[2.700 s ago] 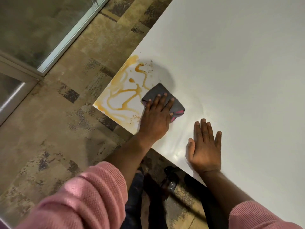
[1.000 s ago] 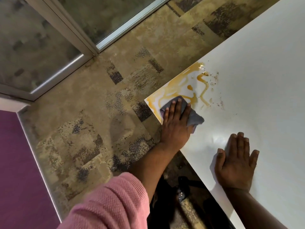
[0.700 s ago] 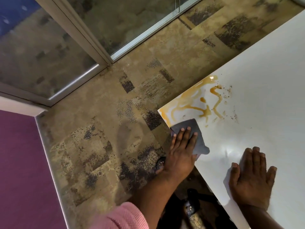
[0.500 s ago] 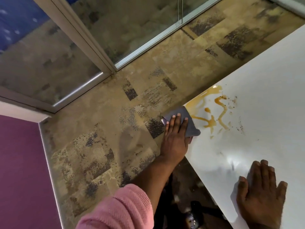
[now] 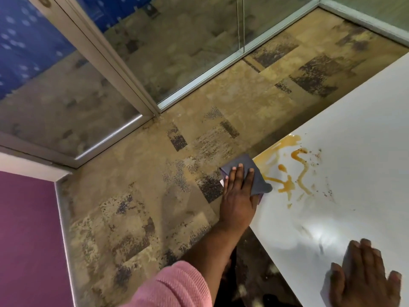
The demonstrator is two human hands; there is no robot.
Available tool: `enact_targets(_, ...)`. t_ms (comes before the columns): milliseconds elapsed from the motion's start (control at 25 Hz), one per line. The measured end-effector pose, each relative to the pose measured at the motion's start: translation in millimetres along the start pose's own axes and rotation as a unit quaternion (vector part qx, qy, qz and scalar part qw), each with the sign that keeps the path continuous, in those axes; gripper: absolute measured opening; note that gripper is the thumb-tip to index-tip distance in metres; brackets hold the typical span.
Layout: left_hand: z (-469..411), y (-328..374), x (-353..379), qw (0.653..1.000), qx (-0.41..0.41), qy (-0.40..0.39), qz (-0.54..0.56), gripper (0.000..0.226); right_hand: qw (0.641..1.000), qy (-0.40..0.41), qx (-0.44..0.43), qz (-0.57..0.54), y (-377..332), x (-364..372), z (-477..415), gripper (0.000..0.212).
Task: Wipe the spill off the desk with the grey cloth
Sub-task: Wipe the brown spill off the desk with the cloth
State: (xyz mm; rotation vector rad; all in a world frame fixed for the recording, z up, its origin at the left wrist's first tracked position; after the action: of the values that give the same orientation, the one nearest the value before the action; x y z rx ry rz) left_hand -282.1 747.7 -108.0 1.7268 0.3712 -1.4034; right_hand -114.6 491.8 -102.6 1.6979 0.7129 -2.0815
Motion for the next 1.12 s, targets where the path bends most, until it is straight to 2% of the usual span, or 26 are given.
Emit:
enact_targets(160, 38.0, 14.0, 10.0, 0.999, 0.011, 0.006, 0.029, 0.063, 0.999, 0.018, -0.029, 0.020, -1.1, 1.4, -3.9, 0.073)
enact_targets(240, 50.1, 17.5, 14.8, 0.999, 0.027, -0.015, 0.033, 0.061, 0.998, 0.040, -0.041, 0.026, -0.3, 4.4, -2.9, 0.070)
enact_targets(360, 21.5, 21.7, 16.0, 0.997, 0.058, -0.055, 0.024, 0.062, 0.996, 0.076, -0.047, -0.018, -7.3, 3.0, 4.6, 0.072)
enact_targets(560, -31.5, 48.7, 26.9, 0.989, 0.122, -0.087, 0.008, 0.062, 0.996, 0.042, -0.059, -0.055, -17.6, -4.7, -1.3, 0.078)
enact_targets(640, -41.6, 52.6, 26.9, 0.987, 0.142, -0.082, -0.007, 0.063, 0.997, 0.053, -0.033, -0.040, -16.7, -5.5, -7.0, 0.075)
enact_targets(760, -31.2, 50.7, 24.0, 0.979, 0.177, -0.097, -0.016, 0.063, 0.999, 0.009, 0.011, -0.037, -3.3, -11.2, -3.3, 0.075)
enact_targets(880, -0.4, 37.9, 14.4, 0.962, 0.254, -0.102, -0.014, 0.065, 0.998, -0.018, 0.043, -0.040, -3.9, -11.5, 0.0, 0.073)
enact_targets(960, 22.7, 24.3, 7.4, 0.952, 0.291, -0.089, -0.029, 0.067, 0.994, -0.026, 0.099, -0.046, -10.2, -4.5, 0.7, 0.074)
enact_targets(1040, 19.7, 10.9, 4.0, 0.950, 0.292, -0.113, -0.008, 0.066, 0.983, -0.026, 0.173, -0.059, -21.1, 5.3, 1.0, 0.076)
enact_targets(1120, -15.0, 11.7, 4.5, 0.948, 0.288, -0.138, -0.004, 0.065, 0.977, -0.015, 0.203, -0.058, -28.0, 11.0, -1.5, 0.076)
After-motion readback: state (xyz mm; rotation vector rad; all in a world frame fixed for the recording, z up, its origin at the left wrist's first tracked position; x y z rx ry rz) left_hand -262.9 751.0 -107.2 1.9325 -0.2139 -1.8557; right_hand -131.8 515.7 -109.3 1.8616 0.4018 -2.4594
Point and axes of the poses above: each hand's wrist, its own z-axis away from the middle knuckle, its own x-axis out of the palm, y = z × x, the point moved 8 cm from there along -z, towards the middle knuckle, and after that the axes turned 10 degrees about x, right-handed, at the moved point
